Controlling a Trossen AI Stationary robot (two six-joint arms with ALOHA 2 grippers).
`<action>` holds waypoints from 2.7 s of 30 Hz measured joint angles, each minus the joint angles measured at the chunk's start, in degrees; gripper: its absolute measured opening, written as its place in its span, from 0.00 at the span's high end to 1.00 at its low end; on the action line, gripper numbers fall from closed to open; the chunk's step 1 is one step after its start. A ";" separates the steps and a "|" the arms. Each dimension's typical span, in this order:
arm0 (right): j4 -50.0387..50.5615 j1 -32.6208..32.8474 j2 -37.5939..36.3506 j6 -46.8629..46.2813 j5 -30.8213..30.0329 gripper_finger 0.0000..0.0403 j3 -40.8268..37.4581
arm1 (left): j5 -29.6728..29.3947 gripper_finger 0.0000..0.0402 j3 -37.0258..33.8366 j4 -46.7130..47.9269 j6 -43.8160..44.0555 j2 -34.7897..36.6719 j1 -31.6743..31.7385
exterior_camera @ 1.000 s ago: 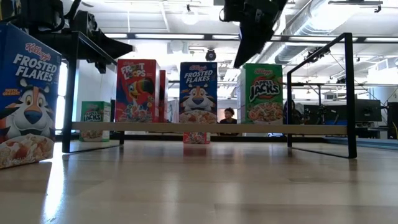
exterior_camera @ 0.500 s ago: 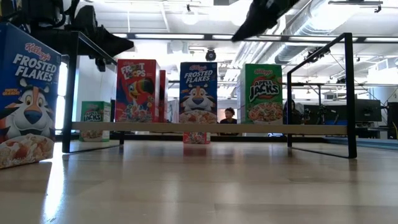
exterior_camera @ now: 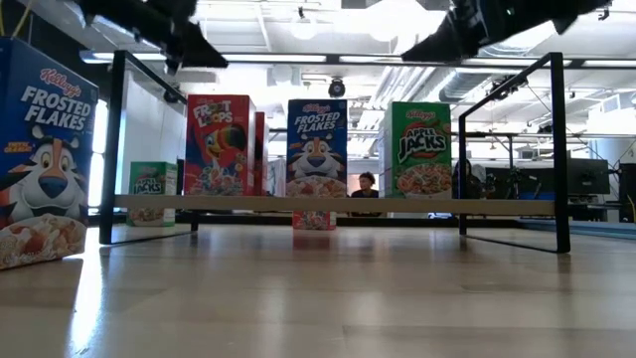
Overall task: Stack cereal on shelf
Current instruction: Put the green cereal box on the shelf aligned with the other green cereal boxes
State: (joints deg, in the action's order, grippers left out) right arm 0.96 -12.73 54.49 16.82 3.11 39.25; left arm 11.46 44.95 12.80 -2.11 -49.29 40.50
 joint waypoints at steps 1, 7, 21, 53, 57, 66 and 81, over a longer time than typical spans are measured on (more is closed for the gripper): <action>-0.25 -0.10 -0.48 0.07 0.35 1.00 -1.08 | 0.10 1.00 3.67 5.88 -1.17 -2.17 0.93; -1.84 -0.16 -1.11 1.21 0.40 1.00 -4.25 | -1.44 1.00 20.73 32.03 -6.12 -16.08 4.64; -1.65 -0.14 -0.91 1.95 1.83 1.00 -4.68 | -17.62 1.00 30.90 38.55 -9.56 -27.95 5.93; -1.65 -0.14 -0.86 1.07 2.00 1.00 -4.68 | -24.03 0.81 30.90 50.29 -4.29 -28.11 4.53; -1.65 -0.14 -0.86 1.05 3.13 1.00 -4.68 | -24.02 0.72 30.90 50.87 -8.32 -28.11 4.53; -1.65 -0.11 -0.86 -0.05 3.39 1.00 -4.68 | -23.69 0.68 30.88 50.22 -13.74 -28.09 4.53; -1.20 -0.11 -0.86 -0.30 3.38 1.00 -4.66 | -16.26 0.47 30.86 56.04 -12.69 -28.89 4.52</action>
State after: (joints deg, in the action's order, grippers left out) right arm -0.24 -12.84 53.63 16.52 6.49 34.59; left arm -4.80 75.81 68.84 -14.80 -78.18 45.03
